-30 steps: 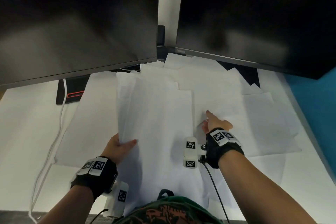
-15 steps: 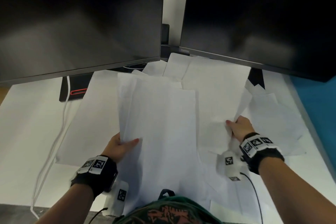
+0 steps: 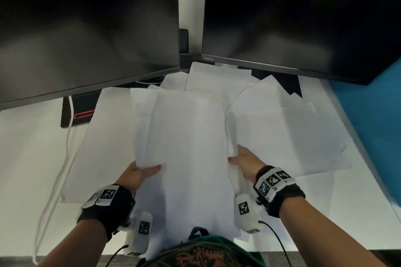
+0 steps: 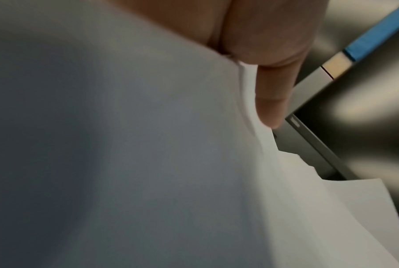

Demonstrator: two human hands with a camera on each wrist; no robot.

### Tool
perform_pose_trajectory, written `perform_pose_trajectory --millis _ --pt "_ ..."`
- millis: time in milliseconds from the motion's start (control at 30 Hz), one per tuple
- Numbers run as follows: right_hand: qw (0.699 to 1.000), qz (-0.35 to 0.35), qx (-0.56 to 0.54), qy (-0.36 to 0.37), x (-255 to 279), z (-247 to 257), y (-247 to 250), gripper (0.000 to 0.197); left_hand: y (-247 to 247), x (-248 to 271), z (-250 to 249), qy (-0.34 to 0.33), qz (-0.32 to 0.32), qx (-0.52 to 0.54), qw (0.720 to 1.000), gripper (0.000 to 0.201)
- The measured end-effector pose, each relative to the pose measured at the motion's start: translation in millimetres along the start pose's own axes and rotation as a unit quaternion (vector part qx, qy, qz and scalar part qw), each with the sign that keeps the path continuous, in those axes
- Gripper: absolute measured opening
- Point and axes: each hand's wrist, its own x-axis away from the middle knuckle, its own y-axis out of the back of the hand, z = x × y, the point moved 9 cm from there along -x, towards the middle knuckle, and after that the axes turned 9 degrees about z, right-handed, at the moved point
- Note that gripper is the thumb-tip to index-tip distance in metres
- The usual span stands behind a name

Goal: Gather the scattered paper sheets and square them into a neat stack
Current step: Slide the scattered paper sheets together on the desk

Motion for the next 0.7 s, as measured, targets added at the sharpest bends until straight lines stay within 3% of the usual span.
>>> perform_pose_trajectory --millis 67,167,233,400,533,600,667,700 --pt "0.996 0.037 -0.081 0.010 3 -2 -8 0.045 -1 5 -9 -0.020 0.015 0.012 1.000 0.011" --pt "0.979 0.004 -0.200 0.047 8 -1 5 0.056 -3 11 -18 -0.030 0.047 0.064 0.996 0.023" --pt "0.968 -0.012 -0.241 0.071 13 3 5 0.043 -8 11 -18 -0.023 0.066 0.074 0.995 0.016" --pt "0.994 -0.037 -0.078 0.067 14 11 -19 0.047 -31 11 -16 0.002 0.108 -0.005 0.994 0.014" --pt "0.980 -0.001 -0.176 0.090 20 8 -18 0.032 -21 15 -21 -0.011 0.107 0.049 0.993 0.015" --pt "0.976 0.022 -0.200 0.086 21 5 -20 0.034 -17 14 -21 -0.013 0.114 0.051 0.992 0.031" --pt "0.986 0.021 -0.150 0.071 19 3 -29 0.042 -18 10 -13 0.008 0.106 -0.006 0.994 0.056" --pt "0.991 0.019 -0.116 0.059 17 3 -36 0.047 -19 8 -12 0.010 0.094 -0.031 0.995 0.056"
